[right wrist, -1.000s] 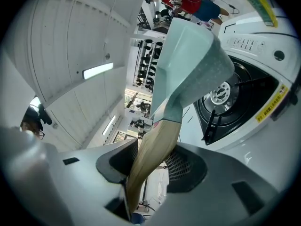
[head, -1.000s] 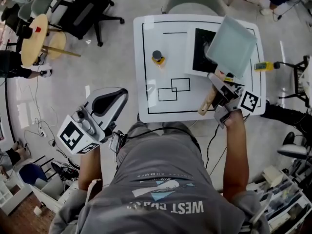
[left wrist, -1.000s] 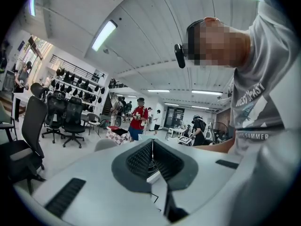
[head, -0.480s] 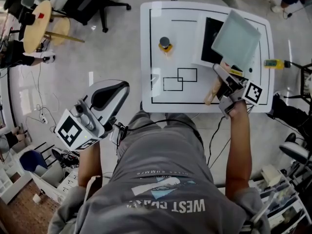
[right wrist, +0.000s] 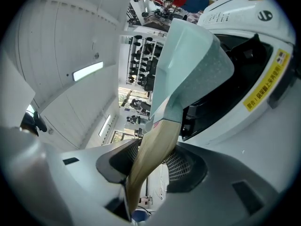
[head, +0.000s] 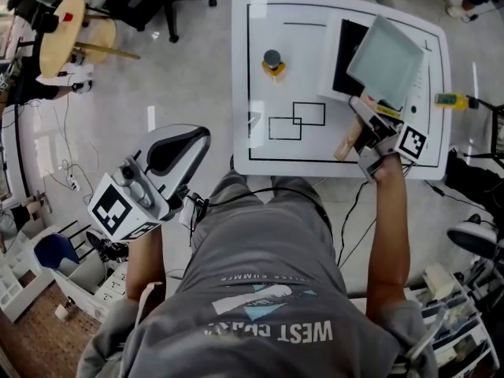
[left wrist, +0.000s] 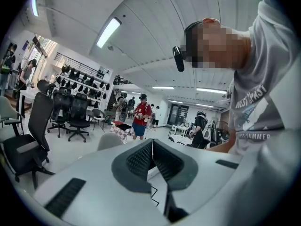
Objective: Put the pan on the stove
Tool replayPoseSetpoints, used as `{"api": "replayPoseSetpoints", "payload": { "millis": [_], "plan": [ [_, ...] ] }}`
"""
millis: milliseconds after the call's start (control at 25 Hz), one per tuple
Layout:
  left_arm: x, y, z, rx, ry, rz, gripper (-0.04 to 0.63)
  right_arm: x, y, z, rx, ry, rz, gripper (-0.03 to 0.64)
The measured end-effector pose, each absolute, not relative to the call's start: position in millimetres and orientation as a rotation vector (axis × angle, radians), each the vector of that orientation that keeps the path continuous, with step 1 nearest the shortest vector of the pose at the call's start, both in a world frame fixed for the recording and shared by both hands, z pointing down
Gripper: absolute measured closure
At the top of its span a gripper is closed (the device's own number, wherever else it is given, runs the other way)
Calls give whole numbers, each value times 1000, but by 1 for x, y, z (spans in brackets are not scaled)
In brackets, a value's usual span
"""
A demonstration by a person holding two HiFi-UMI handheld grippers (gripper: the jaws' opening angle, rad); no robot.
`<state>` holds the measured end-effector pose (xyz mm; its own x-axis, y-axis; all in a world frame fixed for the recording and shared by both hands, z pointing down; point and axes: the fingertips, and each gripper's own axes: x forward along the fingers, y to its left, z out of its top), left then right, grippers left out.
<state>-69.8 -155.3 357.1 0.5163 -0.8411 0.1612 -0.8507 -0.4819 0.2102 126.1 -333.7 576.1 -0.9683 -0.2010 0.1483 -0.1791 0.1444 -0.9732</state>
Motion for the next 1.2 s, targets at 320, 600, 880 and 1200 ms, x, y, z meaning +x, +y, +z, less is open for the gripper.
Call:
{"api": "replayPoseSetpoints", "payload": {
  "millis": [320,600,880,1200],
  "plan": [
    [-71,-156,355,2494,-1421,54,594,128,-336,588,-403,2346,-2031,430],
    [-75,-158,355,2489,-1421,49,594,127,-337,594,-408,2349,-2038,433],
    [-81,-159,356,2497,-1419,32,594,128,-346,601,-439,2337,-2038,434],
    [-94,-156,355,2505,-1419,0,594,127,-354,606,-451,2333,-2039,428]
  ]
}}
